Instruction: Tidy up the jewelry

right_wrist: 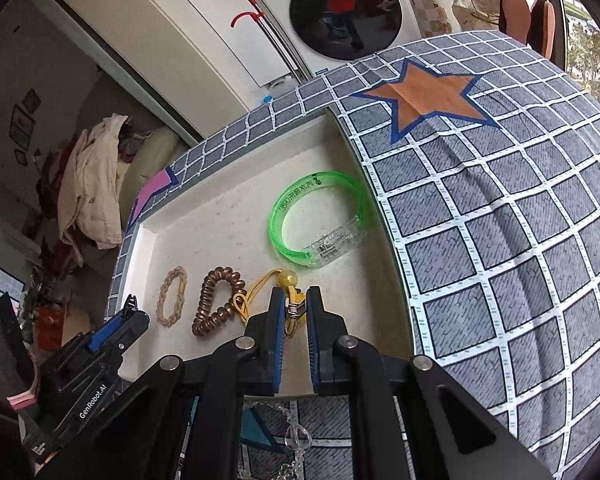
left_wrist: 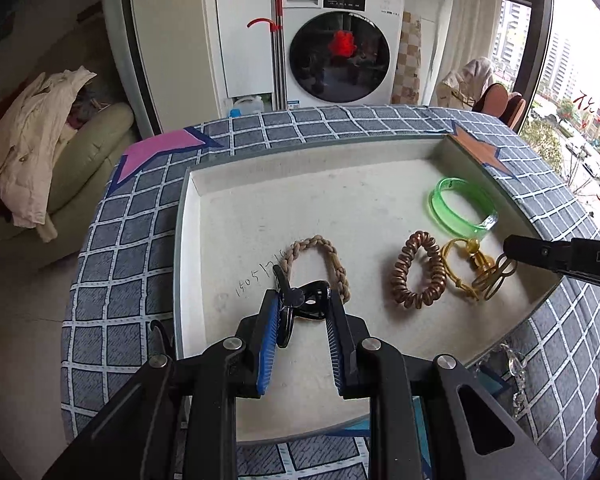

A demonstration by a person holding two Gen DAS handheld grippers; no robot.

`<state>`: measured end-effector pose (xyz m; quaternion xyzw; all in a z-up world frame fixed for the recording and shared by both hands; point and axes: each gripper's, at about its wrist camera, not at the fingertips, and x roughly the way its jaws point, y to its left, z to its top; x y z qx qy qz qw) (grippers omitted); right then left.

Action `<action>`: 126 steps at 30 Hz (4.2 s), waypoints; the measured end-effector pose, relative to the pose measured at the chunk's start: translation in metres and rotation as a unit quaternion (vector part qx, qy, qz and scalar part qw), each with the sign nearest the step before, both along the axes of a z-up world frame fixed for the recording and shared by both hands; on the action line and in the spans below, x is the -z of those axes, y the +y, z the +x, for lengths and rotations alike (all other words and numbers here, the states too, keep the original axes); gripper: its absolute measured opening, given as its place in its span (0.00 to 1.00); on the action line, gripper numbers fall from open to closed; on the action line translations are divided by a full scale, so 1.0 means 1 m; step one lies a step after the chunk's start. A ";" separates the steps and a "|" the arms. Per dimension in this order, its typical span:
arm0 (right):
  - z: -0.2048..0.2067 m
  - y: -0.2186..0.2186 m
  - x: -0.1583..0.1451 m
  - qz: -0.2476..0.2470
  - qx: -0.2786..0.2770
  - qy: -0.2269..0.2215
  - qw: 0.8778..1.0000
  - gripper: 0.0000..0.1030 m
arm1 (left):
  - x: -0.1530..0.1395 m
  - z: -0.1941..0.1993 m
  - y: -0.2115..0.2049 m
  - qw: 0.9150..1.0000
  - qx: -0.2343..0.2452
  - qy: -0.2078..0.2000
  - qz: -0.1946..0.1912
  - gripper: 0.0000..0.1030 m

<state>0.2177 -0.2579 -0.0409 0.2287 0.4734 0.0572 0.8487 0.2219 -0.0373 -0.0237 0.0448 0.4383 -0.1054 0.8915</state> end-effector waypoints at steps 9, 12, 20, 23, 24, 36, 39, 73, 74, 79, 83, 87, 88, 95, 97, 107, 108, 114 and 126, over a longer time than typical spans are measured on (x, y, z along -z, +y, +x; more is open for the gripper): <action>0.028 0.009 0.011 -0.016 -0.008 -0.004 1.000 0.11 | 0.015 0.019 -0.004 1.000 -0.018 0.000 0.021 0.42; 0.035 0.012 0.016 -0.012 -0.013 -0.004 1.000 0.11 | 0.017 0.025 -0.004 0.999 -0.025 -0.007 0.025 0.42; 0.035 0.022 0.016 -0.046 -0.031 -0.001 0.998 0.13 | 0.020 0.028 -0.005 0.999 -0.031 -0.011 0.031 0.43; 0.031 0.024 0.011 -0.045 -0.039 -0.008 0.998 0.35 | 0.020 0.025 -0.006 0.999 -0.032 -0.012 0.033 0.43; 0.029 0.026 0.009 -0.046 -0.043 -0.012 0.998 0.44 | 0.020 0.024 -0.007 0.999 -0.033 -0.013 0.035 0.43; 0.000 0.040 -0.016 -0.064 -0.053 -0.042 0.996 0.73 | 0.011 0.015 -0.002 0.999 -0.042 -0.022 0.021 0.43; -0.006 0.042 -0.017 -0.068 -0.056 -0.043 0.995 0.74 | 0.008 0.012 -0.002 0.998 -0.046 -0.027 0.020 0.64; -0.112 0.043 -0.006 -0.106 -0.080 0.003 0.991 0.83 | 0.003 -0.111 0.024 0.997 0.013 -0.064 0.035 1.00; -0.113 0.043 -0.004 -0.107 -0.080 0.006 0.991 0.83 | 0.006 -0.116 0.021 0.997 0.023 -0.066 0.043 1.00; -0.119 0.046 0.000 -0.114 -0.085 0.014 0.990 0.83 | 0.017 -0.130 0.010 0.992 0.073 -0.063 0.081 1.00; -0.118 0.050 0.002 -0.127 -0.088 0.020 0.988 0.83 | 0.023 -0.135 0.003 0.989 0.099 -0.059 0.093 1.00; -0.114 0.054 0.005 -0.150 -0.085 0.024 0.985 0.83 | 0.027 -0.130 -0.003 0.989 0.104 -0.049 0.094 1.00; -0.113 0.055 0.005 -0.157 -0.084 0.026 0.984 0.83 | 0.027 -0.129 -0.004 0.989 0.103 -0.049 0.091 1.00; -0.101 0.058 0.009 -0.176 -0.082 0.027 0.981 0.79 | 0.027 -0.119 -0.011 0.991 0.097 -0.036 0.079 1.00; -0.095 0.060 0.009 -0.188 -0.088 0.024 0.978 0.72 | 0.027 -0.118 -0.014 0.991 0.101 -0.035 0.077 1.00; -0.084 0.075 0.011 -0.248 -0.125 0.012 0.961 0.55 | 0.023 -0.119 -0.039 0.985 0.148 -0.038 0.077 1.00; -0.085 0.076 0.011 -0.248 -0.131 0.010 0.960 0.52 | 0.023 -0.119 -0.041 0.985 0.154 -0.036 0.075 0.97; -0.085 0.078 0.010 -0.248 -0.143 0.014 0.958 0.46 | 0.020 -0.117 -0.045 0.983 0.178 -0.002 0.045 0.76; -0.088 0.084 0.008 -0.238 -0.141 0.012 0.961 0.19 | 0.018 -0.118 -0.039 0.987 0.161 0.029 -0.002 0.36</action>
